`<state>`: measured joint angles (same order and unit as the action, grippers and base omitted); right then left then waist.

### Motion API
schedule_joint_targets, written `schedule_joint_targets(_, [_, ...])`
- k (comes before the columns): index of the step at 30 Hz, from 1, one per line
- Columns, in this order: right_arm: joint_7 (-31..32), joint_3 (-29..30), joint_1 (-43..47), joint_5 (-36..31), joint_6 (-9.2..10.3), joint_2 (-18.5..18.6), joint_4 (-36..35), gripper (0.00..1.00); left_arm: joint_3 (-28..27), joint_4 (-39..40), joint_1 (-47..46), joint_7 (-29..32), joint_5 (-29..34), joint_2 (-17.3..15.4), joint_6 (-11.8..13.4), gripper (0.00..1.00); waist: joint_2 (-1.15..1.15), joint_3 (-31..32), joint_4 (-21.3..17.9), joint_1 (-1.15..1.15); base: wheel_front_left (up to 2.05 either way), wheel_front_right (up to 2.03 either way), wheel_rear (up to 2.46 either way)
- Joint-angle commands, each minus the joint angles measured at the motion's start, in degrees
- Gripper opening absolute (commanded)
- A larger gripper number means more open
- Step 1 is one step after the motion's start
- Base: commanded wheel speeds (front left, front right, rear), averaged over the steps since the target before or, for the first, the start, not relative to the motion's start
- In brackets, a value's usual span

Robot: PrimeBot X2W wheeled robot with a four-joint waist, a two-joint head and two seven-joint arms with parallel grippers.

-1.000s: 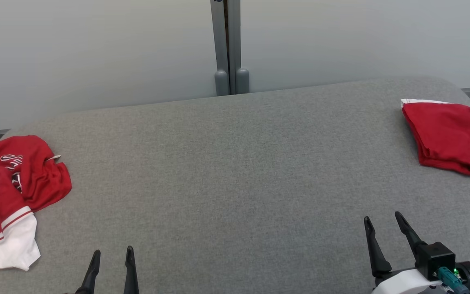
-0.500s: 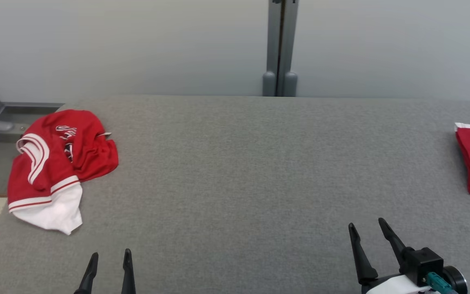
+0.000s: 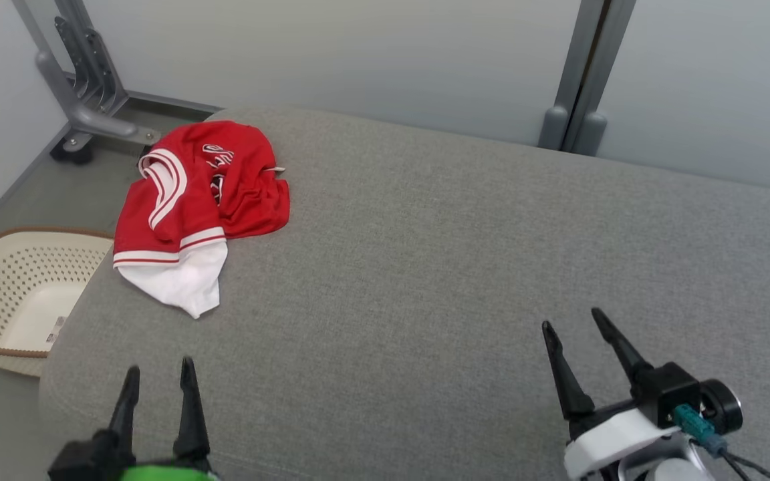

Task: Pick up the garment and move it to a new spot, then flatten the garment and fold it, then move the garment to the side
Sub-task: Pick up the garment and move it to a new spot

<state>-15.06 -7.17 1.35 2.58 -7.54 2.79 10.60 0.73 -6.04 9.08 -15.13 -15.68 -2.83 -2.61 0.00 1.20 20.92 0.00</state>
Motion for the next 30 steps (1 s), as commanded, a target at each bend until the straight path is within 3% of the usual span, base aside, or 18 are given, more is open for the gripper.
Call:
schedule_joint_targets(1, [-0.2,0.5,-2.6,-1.2,0.1,1.1,-1.0,1.0,0.2,-0.7,-4.5,0.0,-1.0,-0.1,-0.6,1.0,0.0,-10.7,-1.8,0.0,0.0,0.0,0.0])
schedule_joint_targets(6, [-0.2,1.5,-7.4,-2.2,0.1,4.6,-3.2,1.0,-0.3,-8.2,-18.8,1.0,-4.1,-0.9,-1.8,1.0,0.0,-21.4,-3.4,0.0,0.0,0.0,0.0])
schedule_joint_targets(13, [-0.2,3.3,-11.1,-1.9,0.1,9.0,-6.2,1.0,-4.5,-21.2,-38.2,10.3,-11.0,-3.1,-1.5,1.0,0.0,-30.8,-4.1,0.0,0.0,0.0,0.0])
schedule_joint_targets(21, [2.4,1.9,-12.0,-1.6,0.1,12.6,-10.3,1.0,-8.1,-39.0,-52.3,15.4,-14.9,-7.7,-0.3,1.0,0.0,-34.2,-4.9,0.0,0.0,0.0,0.0])
schedule_joint_targets(29, [5.9,1.0,-9.3,-0.6,0.1,14.7,-15.2,1.0,-9.7,-55.5,-58.2,11.2,-14.9,-10.8,1.8,1.0,0.0,-32.8,-6.6,0.0,0.0,0.0,0.0])
schedule_joint_targets(30, [6.0,1.1,-9.0,-0.7,0.1,14.6,-15.4,1.0,-9.3,-56.4,-58.3,10.5,-14.5,-11.1,1.6,0.24,0.0,-32.5,-6.7,0.0,0.0,0.0,0.0])
